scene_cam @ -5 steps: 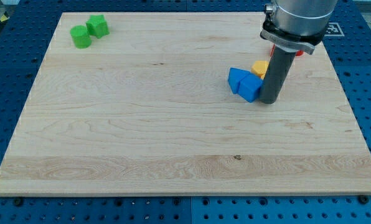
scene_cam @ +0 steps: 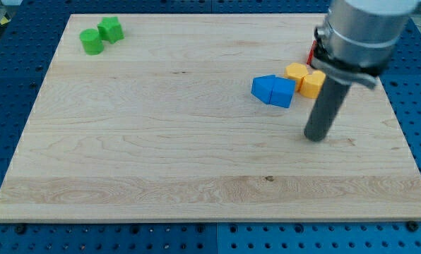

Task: Slide the blue cube and the yellow hexagon up and right a bit

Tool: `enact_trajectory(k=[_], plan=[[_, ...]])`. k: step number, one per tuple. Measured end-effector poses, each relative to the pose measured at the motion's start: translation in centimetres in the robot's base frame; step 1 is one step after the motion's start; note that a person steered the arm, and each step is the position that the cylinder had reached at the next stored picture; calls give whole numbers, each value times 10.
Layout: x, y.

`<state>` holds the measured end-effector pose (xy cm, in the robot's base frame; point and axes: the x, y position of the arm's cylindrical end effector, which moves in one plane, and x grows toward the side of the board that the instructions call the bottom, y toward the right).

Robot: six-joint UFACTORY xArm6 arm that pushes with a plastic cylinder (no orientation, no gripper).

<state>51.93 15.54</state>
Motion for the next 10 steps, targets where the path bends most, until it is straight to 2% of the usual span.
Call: enact_trajectory(k=[2, 3, 4, 8, 10], plan=[[10, -81], [3, -119], [-16, -132], [-55, -96], [-80, -53]])
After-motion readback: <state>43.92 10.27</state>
